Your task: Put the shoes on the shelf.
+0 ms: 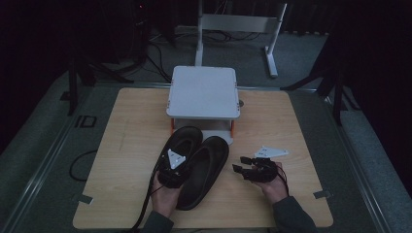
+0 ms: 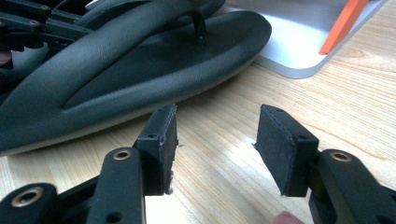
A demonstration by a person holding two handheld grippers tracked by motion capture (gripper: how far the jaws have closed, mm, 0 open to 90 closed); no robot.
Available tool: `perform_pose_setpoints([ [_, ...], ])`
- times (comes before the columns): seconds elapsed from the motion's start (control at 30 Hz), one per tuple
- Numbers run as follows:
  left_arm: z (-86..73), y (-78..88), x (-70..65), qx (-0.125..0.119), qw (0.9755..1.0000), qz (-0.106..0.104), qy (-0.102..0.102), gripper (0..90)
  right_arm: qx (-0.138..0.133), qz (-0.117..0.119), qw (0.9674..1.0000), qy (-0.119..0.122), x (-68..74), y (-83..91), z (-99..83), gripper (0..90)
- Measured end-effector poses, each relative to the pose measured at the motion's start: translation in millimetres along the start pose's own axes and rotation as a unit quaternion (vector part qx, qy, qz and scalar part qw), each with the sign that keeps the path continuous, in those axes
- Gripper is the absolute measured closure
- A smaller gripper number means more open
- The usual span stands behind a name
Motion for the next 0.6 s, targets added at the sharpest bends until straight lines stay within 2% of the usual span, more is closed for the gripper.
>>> perform_pose_setpoints([
  [0.27,9.0,-4.5,-0.4,-0.007,0.9999,0.005,0.006,74.4,0.003,-0.005,1.0000,-0.006,-3.8,-1.6,-3.4,47.6],
  [0.33,11.6,-5.2,-0.7,-0.010,0.9999,0.005,0.008,74.4,0.006,-0.012,0.9999,-0.002,-4.3,-2.2,-4.2,47.6],
  [0.6,19.7,-9.0,-1.1,-0.015,0.9998,0.010,0.013,74.4,0.012,-0.013,0.9998,0.000,-4.3,-5.3,-6.8,47.5],
])
Point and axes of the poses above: each handheld gripper's, and its own axes: y roughly backward along the jaws, z roughly out of its top, x roughly to its left, the point moved 5 cm from there along -y, roughly forward along the jaws, and after that the axes turned 4 degrees about z, right-handed, at the moved point
